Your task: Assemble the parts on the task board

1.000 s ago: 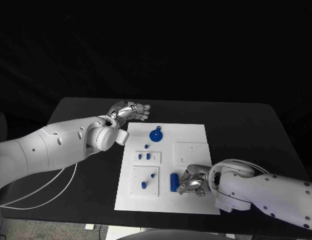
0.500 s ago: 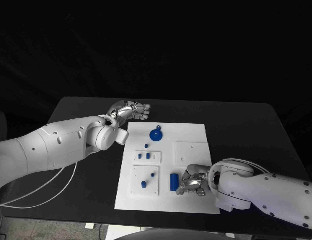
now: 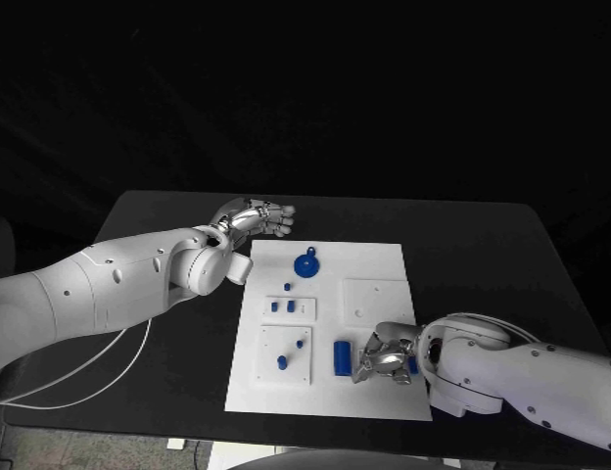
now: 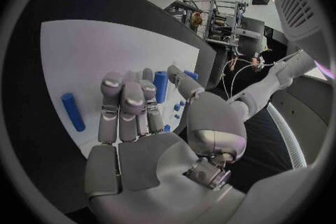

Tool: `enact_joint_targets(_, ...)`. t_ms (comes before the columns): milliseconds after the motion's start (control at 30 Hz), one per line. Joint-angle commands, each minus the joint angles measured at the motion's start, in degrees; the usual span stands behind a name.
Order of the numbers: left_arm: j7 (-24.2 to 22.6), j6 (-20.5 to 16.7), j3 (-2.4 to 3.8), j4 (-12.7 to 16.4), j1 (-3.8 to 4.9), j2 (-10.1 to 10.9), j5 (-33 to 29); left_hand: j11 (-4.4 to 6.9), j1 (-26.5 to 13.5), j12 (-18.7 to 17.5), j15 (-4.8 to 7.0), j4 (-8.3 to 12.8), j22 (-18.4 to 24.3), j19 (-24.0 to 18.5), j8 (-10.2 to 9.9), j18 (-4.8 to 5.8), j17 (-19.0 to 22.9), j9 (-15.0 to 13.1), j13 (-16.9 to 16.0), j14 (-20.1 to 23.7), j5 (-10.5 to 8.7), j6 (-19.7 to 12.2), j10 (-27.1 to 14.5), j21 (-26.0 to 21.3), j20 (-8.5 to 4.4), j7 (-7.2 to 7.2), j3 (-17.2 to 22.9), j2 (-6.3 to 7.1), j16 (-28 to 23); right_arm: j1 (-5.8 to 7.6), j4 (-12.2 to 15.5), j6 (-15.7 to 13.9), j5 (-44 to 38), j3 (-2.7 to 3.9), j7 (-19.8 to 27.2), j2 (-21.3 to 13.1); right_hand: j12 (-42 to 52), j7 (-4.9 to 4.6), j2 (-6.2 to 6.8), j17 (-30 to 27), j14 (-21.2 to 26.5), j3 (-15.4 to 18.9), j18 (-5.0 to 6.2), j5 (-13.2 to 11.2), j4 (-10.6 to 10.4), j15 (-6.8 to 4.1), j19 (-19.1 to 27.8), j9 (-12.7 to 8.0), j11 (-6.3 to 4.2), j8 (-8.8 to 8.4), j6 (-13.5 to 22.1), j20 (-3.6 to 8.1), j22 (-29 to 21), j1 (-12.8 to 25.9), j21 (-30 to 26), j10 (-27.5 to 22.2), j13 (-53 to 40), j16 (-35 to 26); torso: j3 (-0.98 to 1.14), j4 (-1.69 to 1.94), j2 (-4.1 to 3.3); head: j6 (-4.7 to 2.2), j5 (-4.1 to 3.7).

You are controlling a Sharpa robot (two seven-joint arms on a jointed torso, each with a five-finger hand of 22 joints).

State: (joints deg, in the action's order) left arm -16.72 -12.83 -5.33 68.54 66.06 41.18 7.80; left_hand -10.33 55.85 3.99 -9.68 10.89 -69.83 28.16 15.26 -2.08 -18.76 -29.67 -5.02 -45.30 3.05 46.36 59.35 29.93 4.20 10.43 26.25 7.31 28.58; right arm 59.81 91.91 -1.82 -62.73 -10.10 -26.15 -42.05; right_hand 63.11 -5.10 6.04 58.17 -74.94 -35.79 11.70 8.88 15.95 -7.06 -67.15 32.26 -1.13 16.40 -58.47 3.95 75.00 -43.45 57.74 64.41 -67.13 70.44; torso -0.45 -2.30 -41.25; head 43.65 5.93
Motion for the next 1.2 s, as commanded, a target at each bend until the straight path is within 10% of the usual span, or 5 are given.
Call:
enact_joint_targets(33, -0.3, 0.7, 0.04, 0.1, 0.04, 0.0, 0.0, -0.09, 0.0, 0.1, -0.07, -0.2, -0.1, -0.3, 0.2, 0.42, -0.1, 0.0, 0.1, -0.3, -0.14, 0.4, -0.3, -0.2, -0.11, -0.08, -0.3, -0.42, -0.1, 0.02, 0.7, -3.3, 2.3, 0.76, 3.1, -1.4, -0.4, -0.22, 0.02, 0.0, -0.3, 0.3, 3.30, 0.2, -0.1, -0.18, -0.1, 0.1, 0.04, -0.18, -0.1, -0.18, 0.7, -0.2, -0.2, 0.1, -0.1, -0.2, 0.00, -0.02, 0.04, -0.20, -0.07)
enact_joint_targets(367, -0.5, 0.6, 0.04, -0.4, 0.04, -0.3, 0.0, -0.08, -0.1, 0.1, -0.05, -0.2, -0.1, -0.3, 0.3, 0.43, -0.1, 0.0, 0.1, -0.4, -0.14, 0.4, -0.2, -0.2, -0.12, -0.07, -0.4, -0.38, -0.1, 2.06, 1.9, -1.6, 2.9, 4.59, 3.2, -7.3, -0.5, -0.31, 0.57, 0.0, -0.3, 0.9, 3.30, -1.5, -0.8, -0.10, -0.1, 0.1, 0.13, -0.41, 0.2, -0.12, 0.6, 0.1, -0.4, 0.1, -0.1, -0.4, 0.07, -0.09, 0.06, -1.04, -1.17)
enact_joint_targets(700, -0.4, 0.9, 0.03, -0.5, 0.04, -0.3, 0.0, -0.05, -0.2, 0.2, -0.02, -0.3, -0.1, -0.2, 0.3, 0.46, -0.2, 0.0, 0.2, -0.4, -0.15, 0.5, -0.1, -0.2, -0.15, -0.08, -0.4, -0.40, -0.1, 3.08, -0.3, 4.4, -3.5, 4.72, -0.1, -9.8, -0.8, -0.35, 0.27, -0.1, -0.2, 0.7, 3.30, -5.2, -1.3, -0.05, 0.0, 0.2, 0.18, -0.61, 0.3, -0.13, 0.7, -0.5, -0.7, 0.0, 0.0, -0.5, 0.20, -0.04, -0.05, -1.32, -2.15)
enact_joint_targets(1200, -0.5, 0.9, 0.03, -0.5, 0.04, -0.2, 0.0, -0.03, -0.2, 0.2, 0.00, -0.3, -0.2, -0.2, 0.3, 0.48, -0.2, 0.1, 0.2, -0.5, -0.15, 0.5, -0.1, -0.2, -0.18, -0.08, -0.4, -0.37, -0.1, 1.78, -0.7, 4.7, -12.4, 3.67, -4.2, -10.5, -1.0, -0.30, 2.86, 0.0, -0.3, 1.9, 3.30, -6.1, -3.8, -0.07, 0.1, 0.4, 0.13, -0.60, 0.3, -0.27, 0.8, 1.8, -0.8, 0.1, 0.0, -0.5, 0.05, -0.03, -0.04, -1.01, -2.65)
